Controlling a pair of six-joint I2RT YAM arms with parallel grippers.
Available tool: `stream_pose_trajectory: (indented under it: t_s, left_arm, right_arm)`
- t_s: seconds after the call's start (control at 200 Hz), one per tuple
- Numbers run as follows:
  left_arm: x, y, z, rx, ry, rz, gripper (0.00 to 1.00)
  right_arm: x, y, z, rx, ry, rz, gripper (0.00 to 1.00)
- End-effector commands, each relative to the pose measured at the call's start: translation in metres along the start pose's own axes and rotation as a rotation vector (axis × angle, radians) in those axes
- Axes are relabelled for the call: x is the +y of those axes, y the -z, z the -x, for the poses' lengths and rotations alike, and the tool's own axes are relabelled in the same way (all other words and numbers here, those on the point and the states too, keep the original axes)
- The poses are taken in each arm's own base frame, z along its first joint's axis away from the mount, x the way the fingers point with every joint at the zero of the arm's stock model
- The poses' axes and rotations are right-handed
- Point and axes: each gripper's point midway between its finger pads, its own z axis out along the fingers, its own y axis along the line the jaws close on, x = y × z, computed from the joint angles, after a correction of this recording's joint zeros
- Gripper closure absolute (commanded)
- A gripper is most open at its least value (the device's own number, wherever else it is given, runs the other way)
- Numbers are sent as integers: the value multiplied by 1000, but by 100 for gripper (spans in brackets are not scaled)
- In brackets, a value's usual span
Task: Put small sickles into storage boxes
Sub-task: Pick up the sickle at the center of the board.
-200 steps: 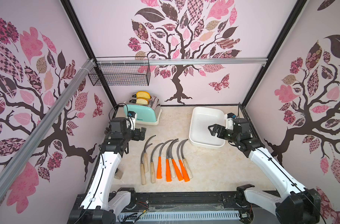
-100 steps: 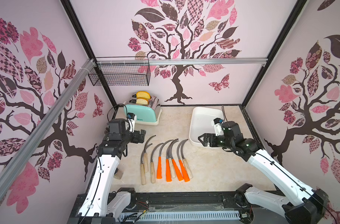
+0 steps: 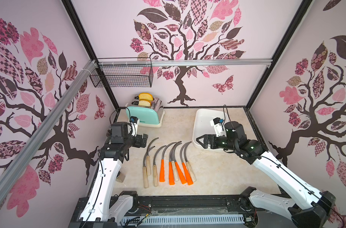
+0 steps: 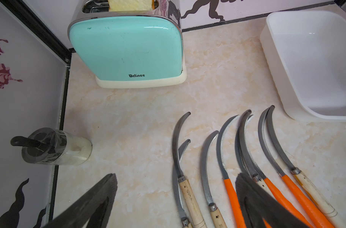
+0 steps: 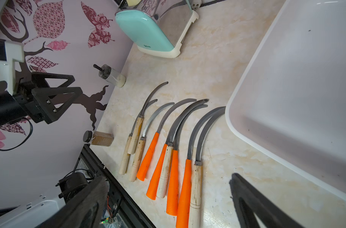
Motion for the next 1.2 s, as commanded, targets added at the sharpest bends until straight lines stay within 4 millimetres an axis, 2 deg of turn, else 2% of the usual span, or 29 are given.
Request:
stream_pose_trajectory:
  t_s: [0.0,0.185,0.345,0.56,0.73,0.935,1.05,1.115,1.195]
  left_arm:
    - [0,5,1,-13,-21,7,2]
    - [-2,11,8,-40,-27,1,2]
    - [-4,10,11,-39,-31,-14,2]
    - [-11,14,14,-38,-30,-53,2]
    - [-18,18,18,-54,-56,-75,2]
    - [-22,15,16,-47,-90,-81,2]
    - [-21,11,14,-39,-91,-82,2]
    - [-21,9,14,-31,-84,-84,2]
    - [-21,7,16,-21,-74,-86,2]
  right_arm:
    - [-9,-10,-17,116,2,-47,0]
    - [-3,-26,-30,168,-51,-52,0]
    - [13,-40,-41,193,61,-106,0]
    - [18,-56,-59,255,46,-110,0]
    - [8,-61,-76,291,12,-154,1]
    - [-7,-67,-108,393,0,-239,4]
    - [-15,-68,-119,440,2,-292,5]
    - [-14,-68,-123,447,-16,-298,6]
    - [2,-68,-133,423,-31,-268,2]
